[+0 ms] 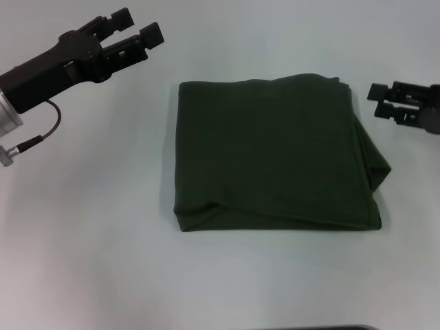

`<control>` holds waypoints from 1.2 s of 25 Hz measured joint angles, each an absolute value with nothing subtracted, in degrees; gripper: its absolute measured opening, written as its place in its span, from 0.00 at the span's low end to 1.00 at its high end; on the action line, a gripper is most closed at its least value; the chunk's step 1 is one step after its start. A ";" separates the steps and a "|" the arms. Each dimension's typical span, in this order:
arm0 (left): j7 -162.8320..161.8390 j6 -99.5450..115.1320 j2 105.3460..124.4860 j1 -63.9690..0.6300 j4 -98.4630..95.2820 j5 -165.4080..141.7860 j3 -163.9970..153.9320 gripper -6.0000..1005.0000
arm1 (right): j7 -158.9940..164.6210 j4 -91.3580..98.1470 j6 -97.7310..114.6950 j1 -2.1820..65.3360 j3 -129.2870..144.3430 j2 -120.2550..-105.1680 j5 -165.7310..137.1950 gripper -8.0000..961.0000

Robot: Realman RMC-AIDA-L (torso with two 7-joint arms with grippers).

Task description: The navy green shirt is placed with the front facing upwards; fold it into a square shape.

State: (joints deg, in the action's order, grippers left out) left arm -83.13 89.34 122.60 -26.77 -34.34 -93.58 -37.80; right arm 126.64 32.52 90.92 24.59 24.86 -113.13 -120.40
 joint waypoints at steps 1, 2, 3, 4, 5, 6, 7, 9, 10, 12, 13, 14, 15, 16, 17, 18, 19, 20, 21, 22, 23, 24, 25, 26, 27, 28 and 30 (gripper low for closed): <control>-83.13 89.36 122.59 -26.76 -34.34 -93.56 -37.83 0.90 | 126.77 32.52 89.62 25.00 24.95 -113.24 -120.40 0.75; -83.13 89.37 122.59 -26.79 -34.35 -93.55 -37.85 0.90 | 126.85 32.50 88.14 25.44 25.09 -113.38 -120.45 0.75; -83.12 89.37 122.59 -26.86 -34.37 -93.56 -37.92 0.90 | 126.91 32.44 86.81 25.93 25.26 -113.52 -120.51 0.75; -83.11 89.38 122.59 -26.92 -34.37 -93.60 -37.98 0.90 | 126.94 32.32 85.71 26.31 25.44 -113.59 -120.56 0.75; -83.10 89.38 122.59 -26.95 -34.37 -93.65 -38.04 0.90 | 126.96 32.05 84.36 26.89 25.69 -113.68 -120.61 0.75; -83.01 89.38 122.59 -26.98 -34.37 -93.71 -38.13 0.90 | 126.96 31.77 83.23 27.37 25.88 -113.75 -120.64 0.75; -82.85 89.39 122.60 -26.98 -34.37 -93.74 -38.21 0.90 | 126.85 31.45 82.61 27.79 25.99 -113.80 -120.64 0.74; -82.54 89.38 122.63 -26.98 -34.37 -93.77 -38.28 0.90 | 126.14 31.02 81.75 28.66 26.05 -114.18 -120.42 0.74; -82.39 89.38 122.65 -26.99 -34.32 -93.81 -38.27 0.90 | 125.67 31.00 81.55 28.97 26.04 -114.46 -120.30 0.74; -82.35 89.37 122.67 -26.97 -34.18 -93.88 -38.28 0.90 | 124.59 30.99 81.43 29.77 26.04 -115.16 -120.18 0.74; -82.35 89.37 122.67 -26.93 -34.17 -93.89 -38.27 0.90 | 124.05 30.96 81.51 30.17 26.04 -115.48 -120.16 0.74; -82.34 89.37 122.68 -26.90 -34.17 -93.90 -38.27 0.90 | 123.58 30.91 81.76 30.57 26.09 -115.82 -120.15 0.74; -82.34 89.34 122.68 -26.84 -34.19 -93.90 -38.26 0.90 | 123.13 30.77 82.17 30.98 26.26 -116.15 -120.15 0.74; -82.30 89.13 122.68 -26.76 -34.22 -93.92 -38.25 0.90 | 122.84 30.63 82.46 31.35 26.47 -116.41 -120.15 0.73; -82.30 89.13 122.68 -26.76 -34.22 -93.92 -38.25 0.90 | 122.65 30.36 82.68 31.72 26.85 -116.72 -120.15 0.72; -82.17 88.99 122.67 -26.74 -34.21 -93.92 -38.24 0.90 | 122.50 29.99 82.73 32.16 27.54 -116.98 -120.15 0.71; -82.03 88.90 122.66 -26.72 -34.19 -93.93 -38.23 0.90 | 122.35 29.69 82.76 32.45 28.09 -117.20 -120.16 0.71; -81.89 88.85 122.64 -26.70 -34.15 -93.93 -38.23 0.89 | 121.93 29.13 82.69 33.07 29.42 -117.73 -120.21 0.70; -81.74 88.82 122.62 -26.67 -34.12 -93.94 -38.22 0.89 | 121.76 28.96 82.56 33.31 29.98 -117.96 -120.22 0.69; -81.66 88.80 122.62 -26.64 -34.10 -93.94 -38.20 0.89 | 121.76 28.96 82.56 33.31 29.98 -117.96 -120.22 0.68; -81.65 88.78 122.60 -26.63 -34.04 -93.95 -38.11 0.89 | 121.68 28.84 82.24 33.60 30.97 -118.44 -120.38 0.68; -81.65 88.78 122.60 -26.63 -34.04 -93.95 -38.11 0.89 | 121.68 28.84 82.24 33.60 30.97 -118.44 -120.38 0.67; -81.64 88.78 122.60 -26.63 -34.02 -93.95 -38.07 0.89 | 121.69 28.83 82.00 33.57 31.25 -118.54 -120.42 0.66; -81.64 88.77 122.59 -26.63 -34.01 -93.95 -38.04 0.89 | 121.74 28.80 81.59 33.45 31.44 -118.62 -120.45 0.65; -81.64 88.76 122.59 -26.62 -34.01 -93.95 -38.01 0.89 | 121.77 28.77 81.29 33.30 31.52 -118.62 -120.45 0.65; -81.64 88.76 122.59 -26.61 -34.01 -93.95 -37.99 0.89 | 121.78 28.65 80.59 33.04 31.59 -118.63 -120.46 0.64; -81.62 88.76 122.59 -26.57 -34.01 -93.95 -37.96 0.89 | 121.71 28.19 78.88 32.65 31.65 -118.62 -120.46 0.62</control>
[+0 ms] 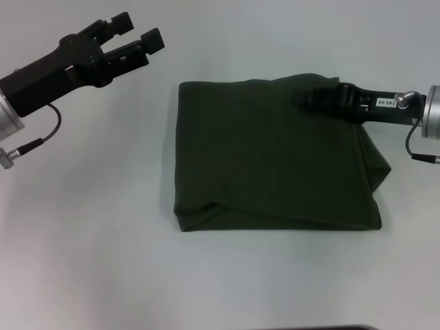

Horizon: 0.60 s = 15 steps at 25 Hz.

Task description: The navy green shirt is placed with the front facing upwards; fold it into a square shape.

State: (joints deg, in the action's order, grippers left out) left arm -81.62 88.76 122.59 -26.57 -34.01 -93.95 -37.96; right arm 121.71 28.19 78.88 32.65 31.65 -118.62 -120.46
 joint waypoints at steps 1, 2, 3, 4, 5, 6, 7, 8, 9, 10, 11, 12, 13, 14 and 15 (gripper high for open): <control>-81.60 88.76 122.61 -26.56 -34.01 -93.95 -37.96 0.89 | 121.64 27.39 76.20 32.45 31.91 -118.56 -120.67 0.62; -81.58 88.76 122.63 -26.53 -34.01 -93.95 -37.94 0.89 | 121.64 27.39 76.20 32.45 31.91 -118.56 -120.67 0.57; -81.57 88.76 122.65 -26.53 -34.01 -93.95 -37.92 0.89 | 121.49 27.04 74.93 32.44 32.20 -118.57 -120.85 0.53; -81.57 88.76 122.66 -26.53 -34.01 -93.95 -37.89 0.89 | 121.27 26.81 73.76 32.42 32.55 -118.57 -121.03 0.49; -81.56 88.76 122.65 -26.53 -34.01 -93.95 -37.87 0.89 | 121.10 26.66 72.95 32.43 32.85 -118.59 -121.13 0.44; -81.56 88.76 122.63 -26.54 -34.01 -93.94 -37.85 0.89 | 120.93 26.57 72.17 32.42 33.10 -118.63 -121.15 0.40; -81.55 88.76 122.61 -26.54 -34.01 -93.95 -37.83 0.89 | 120.86 26.53 71.52 32.43 33.29 -118.67 -121.17 0.36; -81.55 88.76 122.59 -26.53 -34.01 -93.94 -37.81 0.89 | 120.85 26.53 70.84 32.42 33.37 -118.68 -121.17 0.31; -81.55 88.72 122.58 -26.54 -34.01 -93.95 -37.79 0.89 | 120.84 26.53 70.31 32.43 33.37 -118.68 -121.18 0.26; -81.55 88.63 122.59 -26.54 -34.01 -93.95 -37.79 0.89 | 120.81 26.53 69.87 32.42 33.39 -118.68 -121.18 0.21; -81.55 88.50 122.58 -26.54 -34.01 -93.94 -37.83 0.88 | 120.62 26.53 69.46 32.39 33.41 -118.68 -121.19 0.16; -81.55 88.31 122.59 -26.54 -34.01 -93.94 -37.92 0.88 | 120.28 26.53 69.10 32.23 33.41 -118.68 -121.18 0.12; -81.55 88.16 122.59 -26.54 -34.01 -93.94 -37.99 0.88 | 120.03 26.54 68.95 32.12 33.35 -118.67 -121.16 0.11; -81.55 88.06 122.60 -26.54 -34.01 -93.95 -38.05 0.88 | 119.63 26.58 68.95 31.96 33.18 -118.67 -121.07 0.10; -81.55 88.00 122.63 -26.54 -34.01 -93.94 -38.08 0.88 | 119.09 26.66 69.07 31.84 32.93 -118.67 -120.89 0.10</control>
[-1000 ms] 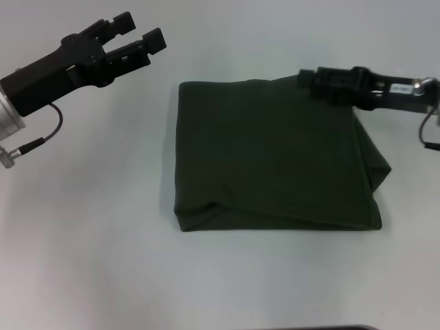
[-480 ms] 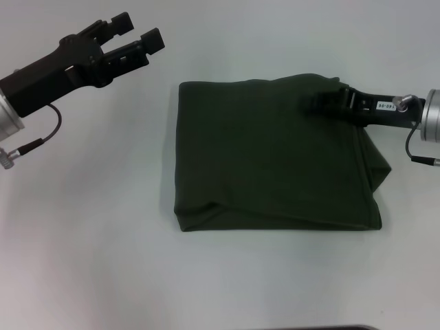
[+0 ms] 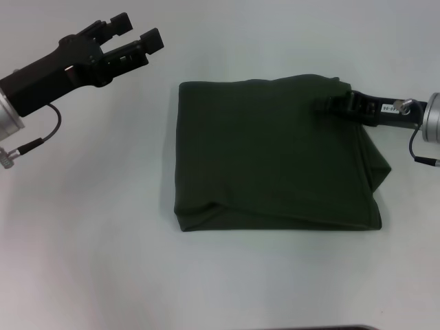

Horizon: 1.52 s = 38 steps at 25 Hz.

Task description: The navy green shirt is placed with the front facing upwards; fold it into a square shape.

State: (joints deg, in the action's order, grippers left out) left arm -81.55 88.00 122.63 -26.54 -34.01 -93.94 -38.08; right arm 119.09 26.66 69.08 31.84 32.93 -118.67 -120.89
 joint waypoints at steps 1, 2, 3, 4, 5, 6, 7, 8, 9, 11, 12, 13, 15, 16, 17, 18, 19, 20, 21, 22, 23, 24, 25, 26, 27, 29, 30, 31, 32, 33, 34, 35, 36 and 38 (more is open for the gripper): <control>-81.55 87.98 122.65 -26.54 -34.01 -93.95 -38.11 0.88 | 118.34 26.81 69.52 31.74 32.61 -118.66 -120.57 0.09; -81.55 87.97 122.65 -26.54 -34.02 -93.97 -38.15 0.88 | 117.22 26.90 70.64 31.57 32.35 -118.66 -119.75 0.08; -81.55 88.03 122.65 -26.53 -34.07 -94.08 -38.21 0.88 | 115.91 26.98 72.06 31.33 32.04 -118.62 -118.56 0.07; -81.55 88.21 122.64 -26.45 -34.16 -94.30 -38.26 0.88 | 114.38 27.04 74.03 31.02 31.74 -118.56 -116.84 0.07; -81.45 88.43 122.61 -26.30 -34.18 -94.49 -38.32 0.88 | 113.05 27.09 76.02 30.60 31.46 -118.43 -114.82 0.07; -81.45 88.43 122.61 -26.30 -34.18 -94.49 -38.32 0.88 | 111.92 27.15 77.87 30.21 31.24 -118.26 -113.00 0.07; -80.71 88.88 122.55 -25.78 -34.18 -95.00 -38.44 0.88 | 111.20 27.24 79.04 29.75 31.10 -118.00 -111.57 0.07; -79.94 89.03 122.58 -25.36 -34.14 -95.36 -38.49 0.88 | 110.71 27.39 80.35 29.28 31.02 -117.67 -109.97 0.07; -79.16 89.14 122.74 -24.90 -34.08 -95.71 -38.69 0.88 | 110.49 27.63 81.50 28.79 30.95 -117.22 -108.47 0.07; -77.26 89.22 123.11 -23.84 -34.00 -96.70 -39.07 0.88 | 110.37 28.08 84.26 28.00 30.65 -116.28 -105.57 0.07; -76.93 89.29 123.13 -23.66 -33.99 -96.84 -39.10 0.88 | 110.56 28.40 85.73 27.55 30.36 -115.65 -104.08 0.08; -76.56 89.37 123.16 -23.46 -33.98 -97.02 -39.11 0.88 | 110.74 28.50 86.51 27.33 30.12 -115.29 -103.50 0.08; -75.60 89.53 123.28 -22.79 -33.93 -97.27 -39.11 0.88 | 111.40 28.77 88.84 26.89 29.31 -114.23 -102.22 0.08; -75.20 89.62 123.40 -22.38 -33.89 -97.38 -39.11 0.87 | 111.63 28.82 89.82 26.73 28.83 -113.80 -101.93 0.08; -74.83 89.75 123.50 -22.11 -33.86 -97.45 -39.12 0.87 | 111.74 28.82 90.67 26.57 28.45 -113.54 -101.86 0.08; -74.41 89.97 123.57 -21.84 -33.77 -97.49 -39.16 0.87 | 111.77 28.82 91.18 26.38 28.03 -113.34 -101.78 0.07; -73.96 90.23 123.63 -21.60 -33.55 -97.49 -39.25 0.87 | 111.79 28.82 91.57 26.21 27.76 -113.24 -101.68 0.07; -73.26 90.51 123.65 -21.40 -33.11 -97.45 -39.34 0.87 | 111.81 28.82 91.98 26.03 27.54 -113.19 -101.58 0.07; -72.46 90.80 123.68 -21.21 -32.40 -97.43 -39.48 0.87 | 111.84 28.82 92.22 25.91 27.36 -113.16 -101.48 0.07; -71.72 90.91 123.71 -21.22 -31.64 -97.42 -39.59 0.87 | 111.85 28.82 92.40 25.82 27.23 -113.17 -101.43 0.07; -70.16 91.06 123.76 -21.38 -30.19 -97.42 -39.87 0.87 | 111.86 28.81 92.43 25.78 27.14 -113.17 -101.43 0.07; -69.22 91.13 123.79 -21.47 -29.47 -97.43 -40.05 0.87 | 111.87 28.82 92.46 25.75 27.09 -113.17 -101.43 0.07; -67.76 91.19 123.81 -21.67 -28.31 -97.43 -40.28 0.87 | 111.87 28.81 92.47 25.73 27.06 -113.17 -101.45 0.07; -66.75 91.24 123.83 -21.81 -27.42 -97.42 -40.43 0.87 | 111.87 28.81 92.48 25.73 27.04 -113.20 -101.47 0.07; -65.54 91.40 123.89 -22.01 -26.32 -97.30 -40.53 0.87 | 111.87 28.80 92.50 25.73 27.02 -113.21 -101.50 0.07; -63.66 91.59 123.95 -22.39 -24.39 -97.12 -40.52 0.79 | 111.87 28.79 92.56 25.73 27.03 -113.27 -101.54 0.08; -63.66 91.59 123.95 -22.39 -24.39 -97.12 -40.52 0.75 | 111.86 28.78 92.57 25.73 27.05 -113.29 -101.56 0.08; -61.03 91.65 123.99 -22.93 -21.57 -97.16 -40.54 0.71 | 111.82 28.78 92.57 25.74 27.07 -113.31 -101.58 0.08; -60.43 91.60 123.99 -23.02 -20.98 -97.20 -40.62 0.66 | 111.72 28.77 92.55 25.74 27.10 -113.34 -101.61 0.08; -59.32 91.41 124.00 -23.16 -20.00 -97.36 -40.80 0.63 | 111.66 28.76 92.48 25.74 27.15 -113.38 -101.64 0.08; -58.29 91.19 124.00 -23.29 -19.18 -97.47 -41.09 0.59 | 111.64 28.76 92.38 25.75 27.21 -113.40 -101.65 0.07; -57.20 90.92 124.00 -23.38 -18.25 -97.53 -41.47 0.55 | 111.62 28.75 92.32 25.75 27.27 -113.42 -101.66 0.07; -56.73 90.79 124.00 -23.39 -17.86 -97.54 -41.62 0.51 | 111.62 28.75 92.28 25.75 27.32 -113.43 -101.67 0.07; -55.45 90.47 124.00 -23.41 -16.80 -97.55 -42.06 0.44 | 111.57 28.74 92.22 25.78 27.41 -113.48 -101.71 0.07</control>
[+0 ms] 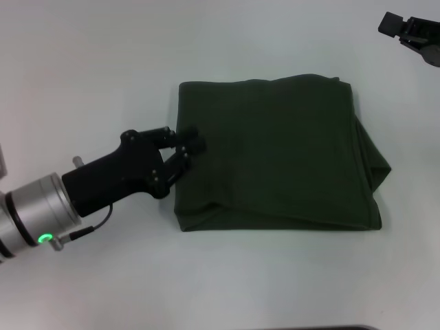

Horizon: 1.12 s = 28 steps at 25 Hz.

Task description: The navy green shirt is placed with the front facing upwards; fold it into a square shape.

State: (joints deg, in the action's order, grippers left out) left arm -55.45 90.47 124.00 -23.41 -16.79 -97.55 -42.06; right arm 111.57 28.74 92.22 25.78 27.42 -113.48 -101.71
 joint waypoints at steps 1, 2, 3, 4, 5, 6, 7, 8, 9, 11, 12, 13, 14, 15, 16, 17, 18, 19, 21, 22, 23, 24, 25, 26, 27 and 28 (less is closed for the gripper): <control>-55.00 90.34 124.02 -23.41 -16.49 -97.55 -42.55 0.39 | 111.57 28.74 92.16 25.80 27.42 -113.52 -101.73 0.07; -54.78 90.26 124.03 -23.42 -16.32 -97.56 -43.14 0.34 | 111.56 28.74 92.12 25.82 27.42 -113.56 -101.75 0.07; -54.71 90.21 124.06 -23.50 -16.25 -97.57 -43.94 0.29 | 111.55 28.74 92.07 25.82 27.42 -113.58 -101.77 0.07; -54.71 90.11 124.07 -23.62 -16.24 -97.57 -44.79 0.24 | 111.57 28.74 92.04 25.83 27.42 -113.60 -101.78 0.07; -54.80 89.93 124.08 -23.77 -16.25 -97.58 -45.87 0.20 | 111.58 28.74 92.03 25.83 27.43 -113.61 -101.78 0.07; -54.93 89.75 124.08 -23.92 -16.32 -97.58 -46.64 0.16 | 111.59 28.74 92.02 25.84 27.45 -113.62 -101.78 0.07; -55.04 89.56 124.08 -24.07 -16.43 -97.59 -47.63 0.12 | 111.60 28.73 92.01 25.84 27.47 -113.62 -101.78 0.08; -55.09 89.43 124.07 -24.21 -16.52 -97.60 -48.61 0.08 | 111.60 28.74 92.01 25.84 27.50 -113.63 -101.78 0.08; -55.12 89.36 124.01 -24.42 -16.64 -97.60 -49.81 0.08 | 111.61 28.74 92.01 25.84 27.52 -113.63 -101.78 0.08; -55.19 88.90 123.98 -24.91 -16.72 -97.61 -51.65 0.08 | 111.61 28.74 92.01 25.77 27.53 -113.63 -101.78 0.08; -55.24 88.03 124.00 -25.32 -16.72 -97.62 -52.45 0.08 | 111.60 28.73 92.02 25.75 27.53 -113.63 -101.78 0.08; -55.28 87.08 124.05 -25.70 -16.69 -97.63 -52.93 0.08 | 111.58 28.70 92.03 25.73 27.53 -113.63 -101.78 0.08; -55.43 86.19 124.12 -26.04 -16.61 -97.63 -53.10 0.08 | 111.52 28.66 92.04 25.71 27.53 -113.65 -101.78 0.08; -55.69 85.01 124.22 -26.46 -16.49 -97.63 -53.32 0.09 | 111.47 28.61 92.04 25.69 27.53 -113.67 -101.80 0.08; -56.04 84.06 124.31 -26.88 -16.38 -97.62 -53.50 0.09 | 111.43 28.57 92.04 25.69 27.57 -113.69 -101.82 0.08; -56.57 82.71 124.39 -27.37 -16.30 -97.61 -53.67 0.09 | 111.42 28.53 92.03 25.68 27.61 -113.73 -101.84 0.08; -56.95 81.50 124.47 -27.77 -16.24 -97.60 -53.81 0.09 | 111.42 28.52 92.03 25.68 27.66 -113.76 -101.85 0.07; -57.29 80.41 124.50 -28.14 -16.15 -97.60 -53.89 0.09 | 111.41 28.53 92.03 25.67 27.69 -113.78 -101.86 0.07; -57.60 78.86 124.54 -28.85 -15.67 -97.52 -53.90 0.09 | 111.40 28.59 92.13 25.66 27.73 -113.82 -101.87 0.07; -57.67 78.21 124.54 -29.20 -15.32 -97.42 -53.92 0.09 | 111.40 28.61 92.21 25.66 27.74 -113.84 -101.87 0.07; -57.70 77.90 124.52 -29.37 -15.15 -97.38 -53.92 0.09 | 111.40 28.61 92.26 25.66 27.75 -113.86 -101.87 0.07; -57.72 77.58 124.50 -29.54 -14.97 -97.37 -53.94 0.09 | 111.39 28.62 92.28 25.66 27.76 -113.89 -101.87 0.07; -57.73 77.36 124.47 -29.65 -14.88 -97.42 -53.97 0.09 | 111.39 28.63 92.27 25.66 27.77 -113.91 -101.87 0.07; -57.76 77.21 124.46 -29.71 -14.86 -97.49 -54.17 0.09 | 111.39 28.65 92.26 25.66 27.78 -113.93 -101.87 0.07; -57.82 76.96 124.46 -29.78 -14.85 -97.59 -54.60 0.09 | 111.39 28.67 92.21 25.66 27.78 -113.95 -101.87 0.07; -57.94 76.76 124.45 -29.84 -14.83 -97.59 -55.17 0.09 | 111.40 28.69 92.18 25.66 27.78 -113.98 -101.87 0.07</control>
